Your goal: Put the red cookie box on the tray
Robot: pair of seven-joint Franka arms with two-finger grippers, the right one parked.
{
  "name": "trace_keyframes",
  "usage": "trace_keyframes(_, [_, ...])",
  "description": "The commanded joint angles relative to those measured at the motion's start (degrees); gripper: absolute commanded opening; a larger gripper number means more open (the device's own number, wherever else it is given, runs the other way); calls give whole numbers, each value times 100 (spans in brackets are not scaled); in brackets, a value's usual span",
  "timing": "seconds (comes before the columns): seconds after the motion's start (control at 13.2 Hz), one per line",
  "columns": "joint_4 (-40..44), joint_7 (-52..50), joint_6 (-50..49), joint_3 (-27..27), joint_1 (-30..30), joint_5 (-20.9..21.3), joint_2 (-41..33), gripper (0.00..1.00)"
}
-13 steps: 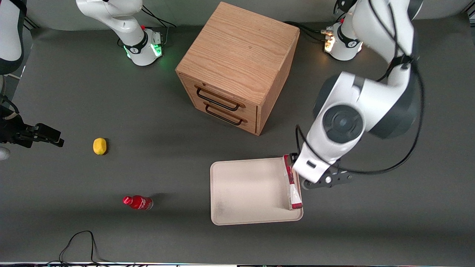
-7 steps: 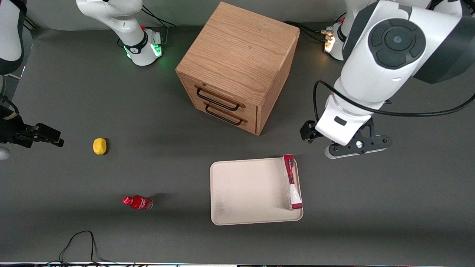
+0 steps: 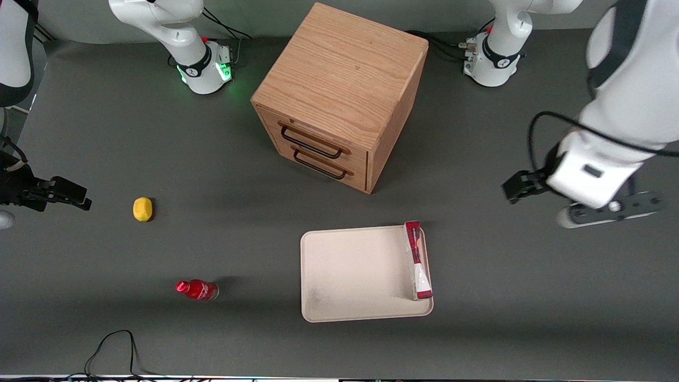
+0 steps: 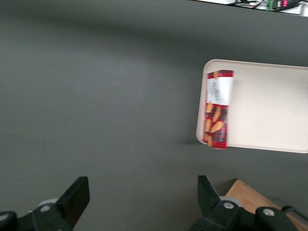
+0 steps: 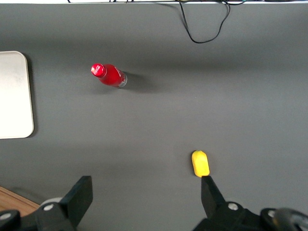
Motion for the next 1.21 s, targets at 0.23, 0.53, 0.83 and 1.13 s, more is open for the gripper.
trace_keyframes(0.23, [-2341,1274,895,4,741,-66,-1684,100])
trace_keyframes(0.53, [-2360,1609,720,171,882,-40,-1922,100])
trace_keyframes(0.83, [-2728,1566,658,41,935,-22,-2282,100])
trace_keyframes(1.13, [-2642,1530,667,39,909,-75,-2178,100])
